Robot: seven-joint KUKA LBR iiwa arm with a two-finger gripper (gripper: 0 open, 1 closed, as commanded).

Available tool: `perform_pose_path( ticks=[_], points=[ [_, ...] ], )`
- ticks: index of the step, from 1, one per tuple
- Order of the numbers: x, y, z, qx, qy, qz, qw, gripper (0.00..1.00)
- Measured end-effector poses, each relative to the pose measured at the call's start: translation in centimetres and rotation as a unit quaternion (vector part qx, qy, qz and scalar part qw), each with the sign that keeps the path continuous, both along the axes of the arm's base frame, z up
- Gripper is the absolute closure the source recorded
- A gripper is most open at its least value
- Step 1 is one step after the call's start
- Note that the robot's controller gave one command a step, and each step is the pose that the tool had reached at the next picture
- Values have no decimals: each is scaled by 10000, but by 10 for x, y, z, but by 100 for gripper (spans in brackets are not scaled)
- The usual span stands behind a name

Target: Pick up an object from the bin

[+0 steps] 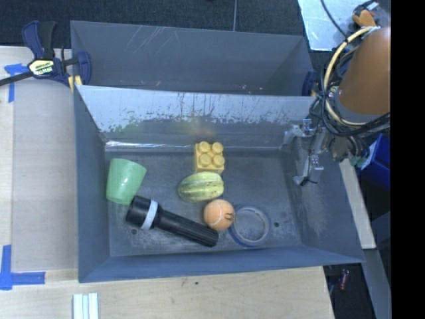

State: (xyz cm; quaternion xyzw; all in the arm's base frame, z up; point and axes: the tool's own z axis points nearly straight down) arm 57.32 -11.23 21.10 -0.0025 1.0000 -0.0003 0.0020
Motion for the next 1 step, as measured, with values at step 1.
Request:
perform_pose_path(
  ticks=[1],
  points=[
    [-25,23,-43,4,10,-26,10000,0]
  ],
)
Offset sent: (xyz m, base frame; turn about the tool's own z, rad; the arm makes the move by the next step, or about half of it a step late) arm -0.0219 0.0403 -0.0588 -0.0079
